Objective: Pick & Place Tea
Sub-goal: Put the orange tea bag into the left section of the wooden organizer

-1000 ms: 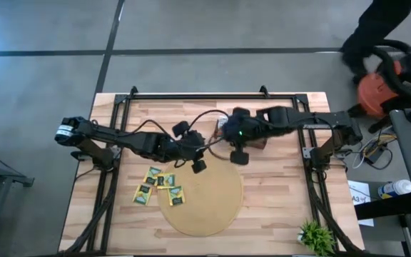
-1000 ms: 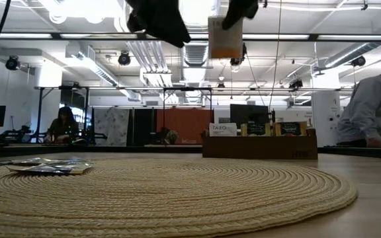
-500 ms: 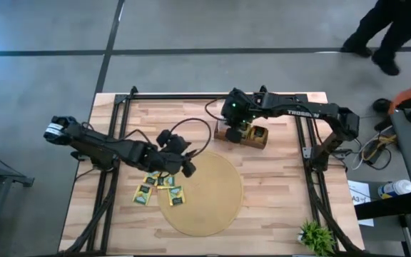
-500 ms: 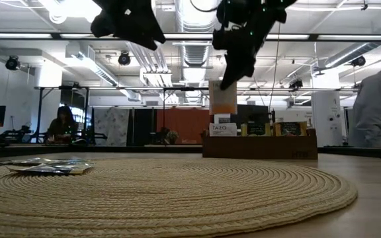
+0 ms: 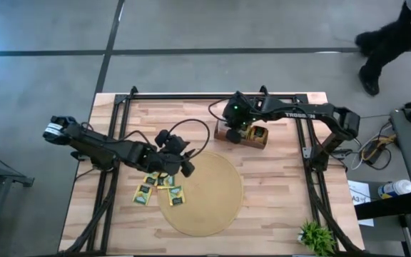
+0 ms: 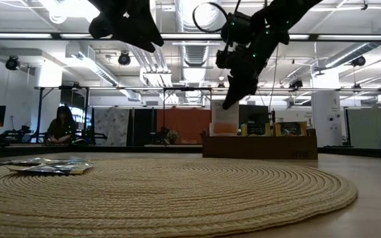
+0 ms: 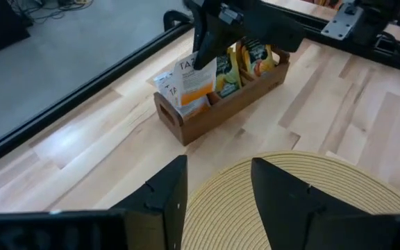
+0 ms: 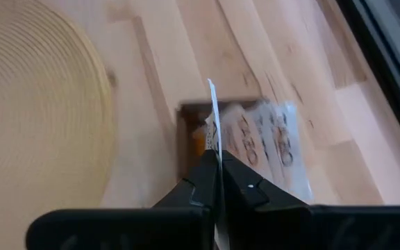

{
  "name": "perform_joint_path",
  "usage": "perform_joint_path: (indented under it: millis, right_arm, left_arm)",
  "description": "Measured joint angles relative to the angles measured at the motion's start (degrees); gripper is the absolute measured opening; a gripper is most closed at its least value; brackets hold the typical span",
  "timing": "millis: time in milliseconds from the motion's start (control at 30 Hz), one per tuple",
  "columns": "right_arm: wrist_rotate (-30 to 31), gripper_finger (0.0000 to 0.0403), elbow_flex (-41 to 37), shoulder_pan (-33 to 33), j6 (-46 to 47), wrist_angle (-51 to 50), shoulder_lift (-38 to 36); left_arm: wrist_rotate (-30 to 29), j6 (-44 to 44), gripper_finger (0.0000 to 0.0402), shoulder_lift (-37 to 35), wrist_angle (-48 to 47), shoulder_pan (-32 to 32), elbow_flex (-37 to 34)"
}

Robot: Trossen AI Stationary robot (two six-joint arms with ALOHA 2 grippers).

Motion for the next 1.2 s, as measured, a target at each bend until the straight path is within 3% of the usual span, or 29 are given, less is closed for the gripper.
perform_joint_path:
  millis: [467, 1200]
  right_arm:
    - [-0.06, 0.0008, -6.37, -0.74, 0.25, 8.21, 0.0]
    - [0.97, 0.0016, -2.56, -0.65, -0.68, 5.91, 5.33]
  left_arm:
    - [0.02, 1.01, 0.0154, 0.0, -0.06, 0.07, -0.22]
    - [0.07, 0.57, 0.0154, 0.0, -0.94, 0.07, -0.22]
